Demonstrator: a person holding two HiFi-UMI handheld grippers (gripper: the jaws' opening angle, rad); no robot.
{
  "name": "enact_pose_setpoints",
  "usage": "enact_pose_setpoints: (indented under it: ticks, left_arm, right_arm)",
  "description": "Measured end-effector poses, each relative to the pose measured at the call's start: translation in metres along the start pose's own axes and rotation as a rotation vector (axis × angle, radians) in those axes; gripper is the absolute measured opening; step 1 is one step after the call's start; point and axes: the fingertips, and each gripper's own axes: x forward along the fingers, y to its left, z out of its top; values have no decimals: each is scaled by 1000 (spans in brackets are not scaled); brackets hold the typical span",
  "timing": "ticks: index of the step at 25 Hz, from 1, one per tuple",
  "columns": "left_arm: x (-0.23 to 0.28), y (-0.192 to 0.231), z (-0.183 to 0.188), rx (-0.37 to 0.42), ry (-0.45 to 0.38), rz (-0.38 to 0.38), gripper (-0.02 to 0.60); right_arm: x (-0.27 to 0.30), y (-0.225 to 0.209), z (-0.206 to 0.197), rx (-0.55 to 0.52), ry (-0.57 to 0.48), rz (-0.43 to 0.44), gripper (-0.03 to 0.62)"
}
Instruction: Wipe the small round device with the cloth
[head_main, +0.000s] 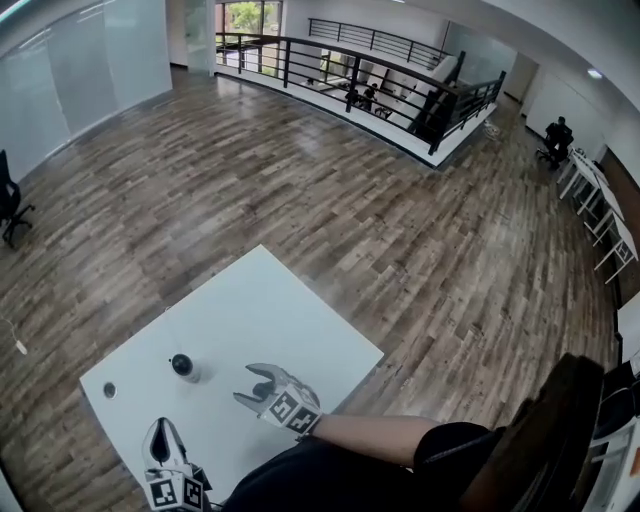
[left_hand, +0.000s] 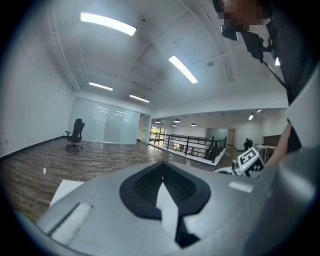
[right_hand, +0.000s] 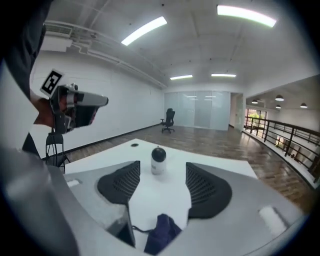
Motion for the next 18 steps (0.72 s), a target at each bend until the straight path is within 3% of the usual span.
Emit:
enact_pose_setpoints:
  ticks: [7, 12, 18]
  left_arm:
    - [-1, -15, 6, 30, 9, 8, 6]
    - [6, -13, 0, 48, 7, 9, 6]
    - [17, -50, 5, 87, 50, -29, 6]
  right_arm:
    - [-11, 6, 74, -21, -173, 4, 263]
    - [-5, -2, 75, -20, -212, -26, 181]
    - [-28, -13, 77, -32, -186, 2, 87]
